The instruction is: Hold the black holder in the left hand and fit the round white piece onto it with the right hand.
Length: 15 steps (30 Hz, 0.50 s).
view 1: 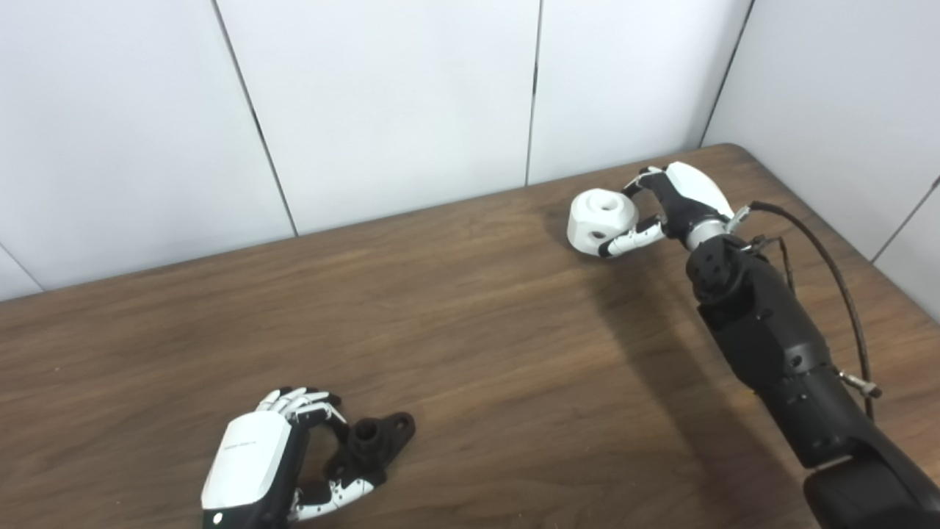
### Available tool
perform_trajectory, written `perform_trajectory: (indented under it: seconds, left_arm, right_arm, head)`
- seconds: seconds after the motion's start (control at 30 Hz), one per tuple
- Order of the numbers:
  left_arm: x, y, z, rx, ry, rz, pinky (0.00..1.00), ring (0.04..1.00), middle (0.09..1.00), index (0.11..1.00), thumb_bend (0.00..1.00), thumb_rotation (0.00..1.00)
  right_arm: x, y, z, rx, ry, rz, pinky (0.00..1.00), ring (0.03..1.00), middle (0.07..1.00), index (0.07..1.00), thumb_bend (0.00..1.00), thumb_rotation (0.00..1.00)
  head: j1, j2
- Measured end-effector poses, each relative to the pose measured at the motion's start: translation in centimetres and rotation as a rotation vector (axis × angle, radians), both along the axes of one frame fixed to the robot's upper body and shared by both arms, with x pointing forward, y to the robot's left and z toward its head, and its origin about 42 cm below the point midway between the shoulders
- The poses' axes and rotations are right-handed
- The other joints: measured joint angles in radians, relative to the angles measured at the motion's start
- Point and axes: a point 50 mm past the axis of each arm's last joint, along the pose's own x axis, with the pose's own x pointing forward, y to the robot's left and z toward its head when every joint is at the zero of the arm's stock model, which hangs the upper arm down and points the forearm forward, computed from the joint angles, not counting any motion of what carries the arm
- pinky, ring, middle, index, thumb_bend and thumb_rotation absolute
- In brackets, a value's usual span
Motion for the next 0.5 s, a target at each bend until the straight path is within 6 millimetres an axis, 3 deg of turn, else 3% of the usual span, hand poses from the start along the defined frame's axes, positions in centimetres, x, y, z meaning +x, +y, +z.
perform_trajectory:
  seconds: [0.5]
  left_arm:
    - [-0.04,-0.03,-0.02,-0.001,-0.001,0.002,0.92,0.840,0.750,0.485,0.52,0.04]
  right_arm:
    - [0.30,0.07,-0.11,-0.002,0.003,-0.001,1.00,1.000,0.924,0.652,0.85,0.22]
  head:
    - [0.006,-0.003]
